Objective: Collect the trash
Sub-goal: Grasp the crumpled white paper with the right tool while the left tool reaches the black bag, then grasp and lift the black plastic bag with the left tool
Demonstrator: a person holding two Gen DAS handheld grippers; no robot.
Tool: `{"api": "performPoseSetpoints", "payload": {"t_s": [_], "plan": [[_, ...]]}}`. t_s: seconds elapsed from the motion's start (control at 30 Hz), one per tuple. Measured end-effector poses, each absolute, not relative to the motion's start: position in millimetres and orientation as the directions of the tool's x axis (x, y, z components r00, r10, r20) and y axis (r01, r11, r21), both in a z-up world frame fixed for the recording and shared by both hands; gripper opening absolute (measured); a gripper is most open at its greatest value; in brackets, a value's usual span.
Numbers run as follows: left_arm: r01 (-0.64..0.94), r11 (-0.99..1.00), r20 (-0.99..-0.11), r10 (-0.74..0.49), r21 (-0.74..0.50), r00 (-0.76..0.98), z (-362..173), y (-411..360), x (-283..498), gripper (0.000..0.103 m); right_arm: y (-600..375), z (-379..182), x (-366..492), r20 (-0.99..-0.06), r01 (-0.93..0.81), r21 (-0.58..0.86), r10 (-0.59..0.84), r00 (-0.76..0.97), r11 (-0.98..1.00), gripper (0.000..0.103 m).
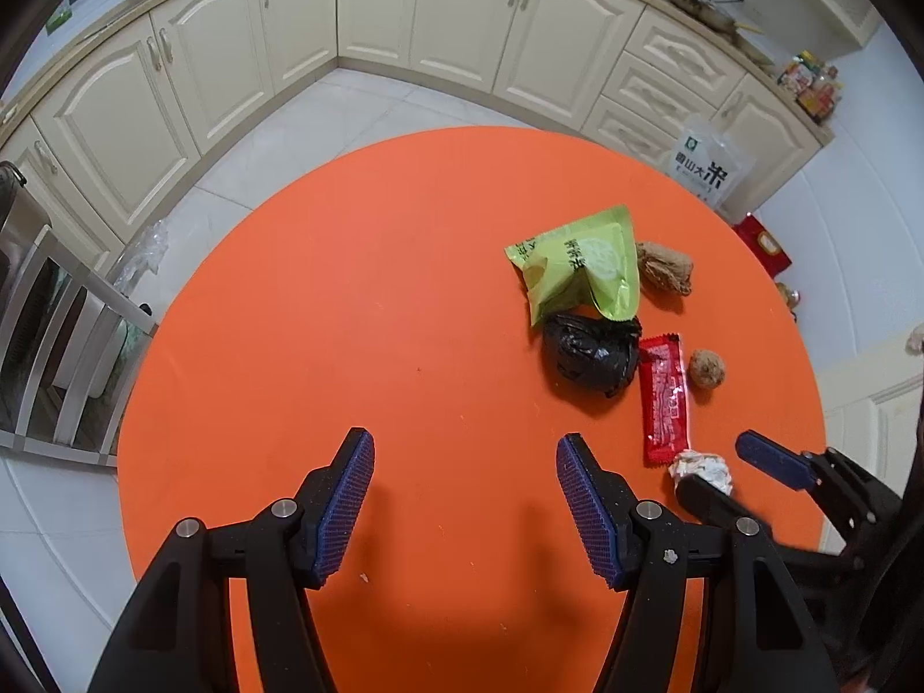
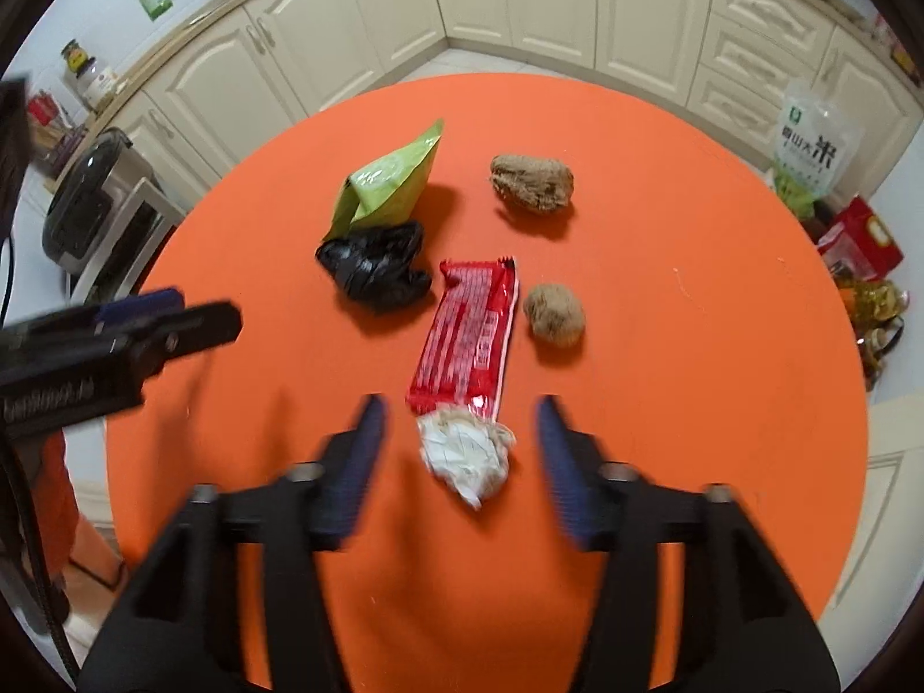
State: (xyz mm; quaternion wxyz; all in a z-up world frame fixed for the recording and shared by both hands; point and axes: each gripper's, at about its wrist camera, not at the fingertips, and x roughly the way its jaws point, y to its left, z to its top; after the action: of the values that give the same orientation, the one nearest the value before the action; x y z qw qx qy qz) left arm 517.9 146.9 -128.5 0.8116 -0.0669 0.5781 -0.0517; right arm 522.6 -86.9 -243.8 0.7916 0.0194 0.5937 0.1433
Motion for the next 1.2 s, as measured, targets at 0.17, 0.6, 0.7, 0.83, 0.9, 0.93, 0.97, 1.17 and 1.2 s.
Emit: {"api": "performPoseSetpoints", "payload": {"t_s": [0.17, 0.6, 0.7, 0.83, 0.9, 0.93, 0.97, 1.17, 1.2], "plan": [[0.011, 0.985, -0.933, -0.165, -0.170, 0.320, -131.6, 140.1, 514.7, 0.061, -72.7, -260.0, 521.7, -0.954, -0.209, 0.146, 0.194, 0.228, 0.967, 0.050], [0.004, 0.980, -0.927, -0.191, -0.201, 0.324, -127.3, 117.8, 522.0, 0.062, -92.5, -233.2, 512.3, -0.898, -0.177, 0.178, 0.233, 0.374, 0.968, 0.032], [0.013, 0.979, -0.931, -0.199, -0.205, 0.308, -127.9, 103.8, 530.1, 0.062, -115.1, -233.3, 515.2, -0.892, -0.128, 0.177, 0.214, 0.399, 0.976, 0.032], [-0.002, 0.973, -0.935, -0.223, -0.233, 0.276, -135.4, 89.5, 544.6, 0.062, -140.0, -239.2, 529.0, -0.888, -0.084, 0.197, 0.214, 0.408, 0.977, 0.032], [-0.025, 0.972, -0.937, -0.220, -0.235, 0.271, -139.7, 86.7, 551.1, 0.062, -146.8, -242.8, 535.5, -0.887, -0.075, 0.192, 0.206, 0.412, 0.978, 0.032], [-0.037, 0.973, -0.940, -0.211, -0.229, 0.270, -143.1, 85.2, 555.5, 0.062, -149.7, -244.5, 539.2, -0.886, -0.073, 0.188, 0.201, 0.417, 0.979, 0.032], [-0.051, 0.972, -0.940, -0.207, -0.228, 0.270, -145.4, 85.0, 559.9, 0.062, -153.8, -246.2, 542.5, -0.885, -0.073, 0.189, 0.202, 0.418, 0.979, 0.032], [-0.050, 0.973, -0.941, -0.205, -0.226, 0.270, -158.6, 78.5, 580.2, 0.047, -163.2, -258.8, 556.0, -0.884, -0.064, 0.214, 0.221, 0.413, 0.975, 0.032], [-0.032, 0.978, -0.939, -0.188, -0.206, 0.288, -157.7, 76.7, 579.3, 0.037, -163.6, -260.6, 557.2, -0.885, -0.064, 0.215, 0.222, 0.410, 0.974, 0.032]]}}
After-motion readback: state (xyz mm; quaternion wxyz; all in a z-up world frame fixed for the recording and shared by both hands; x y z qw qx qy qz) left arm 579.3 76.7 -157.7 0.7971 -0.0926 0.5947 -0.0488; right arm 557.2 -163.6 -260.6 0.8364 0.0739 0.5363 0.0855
